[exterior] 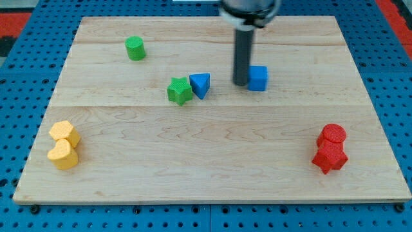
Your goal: Place the arm in between the green star and blue triangle
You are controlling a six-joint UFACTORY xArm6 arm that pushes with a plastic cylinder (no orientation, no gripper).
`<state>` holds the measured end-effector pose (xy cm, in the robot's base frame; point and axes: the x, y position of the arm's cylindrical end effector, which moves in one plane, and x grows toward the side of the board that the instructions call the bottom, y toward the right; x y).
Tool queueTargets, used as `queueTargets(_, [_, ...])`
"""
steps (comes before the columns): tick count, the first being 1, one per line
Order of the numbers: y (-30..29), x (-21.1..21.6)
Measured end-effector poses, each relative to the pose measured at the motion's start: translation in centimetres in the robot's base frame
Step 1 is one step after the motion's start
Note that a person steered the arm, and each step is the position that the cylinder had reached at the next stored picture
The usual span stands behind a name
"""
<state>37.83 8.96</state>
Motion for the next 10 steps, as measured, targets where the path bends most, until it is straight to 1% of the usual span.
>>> queueTargets(1, [8.9, -0.7])
queueTargets(2, [9.9, -0.2])
queueTargets(3, [5.6, 0.8])
queueTargets(4, [4.4, 1.0])
queueTargets(8, [4.7, 1.0])
queueTargets(9, [5.4, 1.9])
queueTargets(10, [1.7, 3.2])
